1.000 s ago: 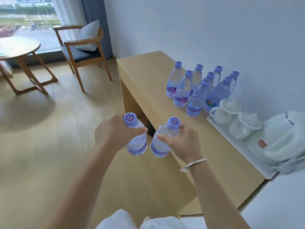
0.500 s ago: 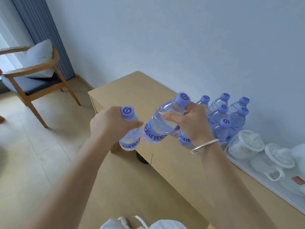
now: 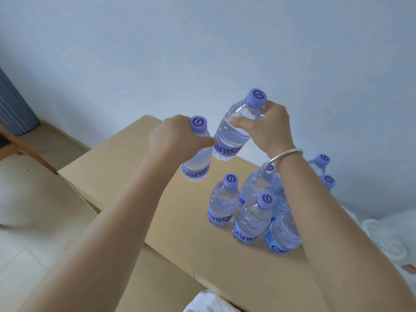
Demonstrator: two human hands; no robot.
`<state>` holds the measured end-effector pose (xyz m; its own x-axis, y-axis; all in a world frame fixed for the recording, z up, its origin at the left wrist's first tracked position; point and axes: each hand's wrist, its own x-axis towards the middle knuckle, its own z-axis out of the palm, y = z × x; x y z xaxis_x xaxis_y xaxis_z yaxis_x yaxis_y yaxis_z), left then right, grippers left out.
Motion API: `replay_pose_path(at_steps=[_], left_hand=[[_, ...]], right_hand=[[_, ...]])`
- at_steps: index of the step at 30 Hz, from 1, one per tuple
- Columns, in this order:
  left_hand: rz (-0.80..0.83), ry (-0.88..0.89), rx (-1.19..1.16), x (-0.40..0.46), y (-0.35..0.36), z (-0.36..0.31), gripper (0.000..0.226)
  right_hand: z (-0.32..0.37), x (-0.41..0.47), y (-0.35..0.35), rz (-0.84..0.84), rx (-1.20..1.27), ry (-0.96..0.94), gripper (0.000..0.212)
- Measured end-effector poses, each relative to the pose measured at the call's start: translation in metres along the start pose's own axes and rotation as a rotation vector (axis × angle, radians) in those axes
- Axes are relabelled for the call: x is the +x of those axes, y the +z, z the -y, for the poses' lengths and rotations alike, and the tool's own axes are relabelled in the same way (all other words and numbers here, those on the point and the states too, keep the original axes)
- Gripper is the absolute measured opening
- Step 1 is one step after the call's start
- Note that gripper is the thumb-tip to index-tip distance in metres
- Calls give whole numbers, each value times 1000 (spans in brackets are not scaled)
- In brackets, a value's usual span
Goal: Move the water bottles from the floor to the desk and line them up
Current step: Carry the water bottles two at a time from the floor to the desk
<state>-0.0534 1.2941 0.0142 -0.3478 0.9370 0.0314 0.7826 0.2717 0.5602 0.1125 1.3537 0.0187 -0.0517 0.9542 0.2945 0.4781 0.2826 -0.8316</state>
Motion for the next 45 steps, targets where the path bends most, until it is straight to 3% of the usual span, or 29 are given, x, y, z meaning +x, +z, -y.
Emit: replay_pose_path(at_steps=[8,12,16,23,29,32,37,41,45], left_hand=[[118,55,53,71,61,-38,46],[180,80,98,93,98,-48,46],[267,146,124,111,134,-51,48],[421,239,104,135,159,-66,60],[474,393,157,139,166,-70,52],[488,406,148,139,162,-67,49],[413,504,183,121,137,-72,45],[327,649,167,97,107,-89,35],[384,789,25,55,88,-106,38]], right_hand=[[-68,56,-20,37,-200,177,25],[-97,71,-13,125,-396,265,34],[-119,77,-3,98,-504,422,28],[-139,89,5,110,-582,649,42],[-134,88,-4,80,-660,679,30],[-116,89,-10,115,-772,615,36],[-83,63,-19,9,-910,533,23],[-60,21,-29,-68,-875,559,23],[-33,-37,-53,-358,-728,601,23]])
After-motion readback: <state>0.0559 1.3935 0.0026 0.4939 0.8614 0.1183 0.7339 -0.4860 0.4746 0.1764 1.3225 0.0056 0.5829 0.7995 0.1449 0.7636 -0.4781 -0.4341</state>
